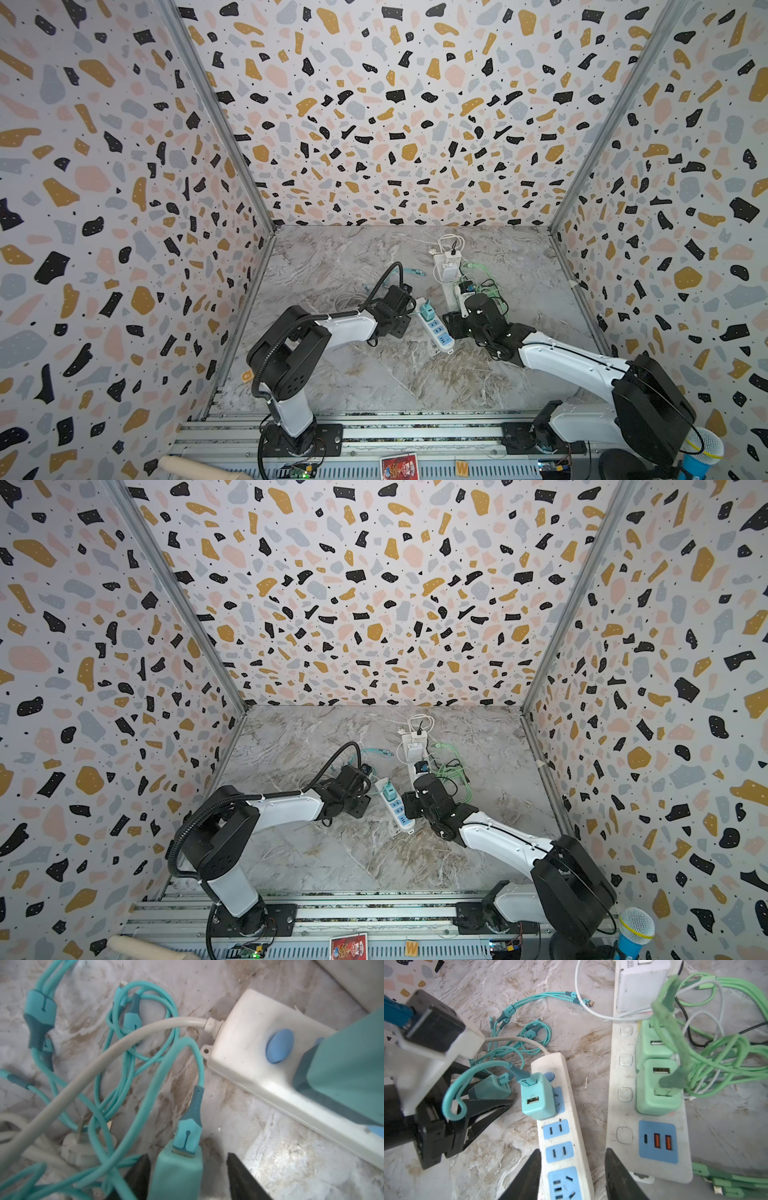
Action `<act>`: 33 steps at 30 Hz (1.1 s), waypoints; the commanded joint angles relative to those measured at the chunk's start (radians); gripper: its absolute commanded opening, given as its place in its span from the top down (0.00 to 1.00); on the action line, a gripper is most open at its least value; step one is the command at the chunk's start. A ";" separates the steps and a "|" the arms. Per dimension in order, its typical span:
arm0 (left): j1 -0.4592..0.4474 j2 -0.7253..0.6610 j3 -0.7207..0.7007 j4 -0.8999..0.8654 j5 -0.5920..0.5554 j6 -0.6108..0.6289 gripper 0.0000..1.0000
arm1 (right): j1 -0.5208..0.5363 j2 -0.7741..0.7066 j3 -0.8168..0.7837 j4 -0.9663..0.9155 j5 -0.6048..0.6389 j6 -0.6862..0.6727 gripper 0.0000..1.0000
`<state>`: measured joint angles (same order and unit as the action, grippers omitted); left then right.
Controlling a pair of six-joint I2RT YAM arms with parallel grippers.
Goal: Insert plugs into power strip
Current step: Pick up the plug from the center of the table.
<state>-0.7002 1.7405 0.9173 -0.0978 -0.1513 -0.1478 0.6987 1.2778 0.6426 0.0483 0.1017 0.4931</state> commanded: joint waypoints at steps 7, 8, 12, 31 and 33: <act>0.010 -0.130 0.029 -0.137 0.082 -0.020 0.73 | -0.019 -0.095 0.000 -0.075 -0.016 -0.008 0.50; 0.010 -0.156 0.023 -0.143 0.116 -0.026 0.73 | -0.019 -0.099 0.005 -0.087 -0.040 -0.015 0.50; 0.010 -0.307 -0.033 -0.135 0.275 -0.057 0.73 | -0.019 -0.126 0.032 -0.147 -0.150 -0.026 0.50; 0.003 -0.470 -0.226 0.198 0.826 -0.162 0.71 | -0.017 -0.280 0.015 -0.114 -0.644 0.070 0.50; -0.003 -0.436 -0.219 0.198 0.828 -0.151 0.71 | -0.016 -0.282 0.001 -0.106 -0.657 0.078 0.50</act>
<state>-0.6968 1.2762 0.6994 -0.0212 0.5770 -0.2932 0.6827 1.0088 0.6567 -0.0971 -0.4747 0.5400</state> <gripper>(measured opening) 0.291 0.496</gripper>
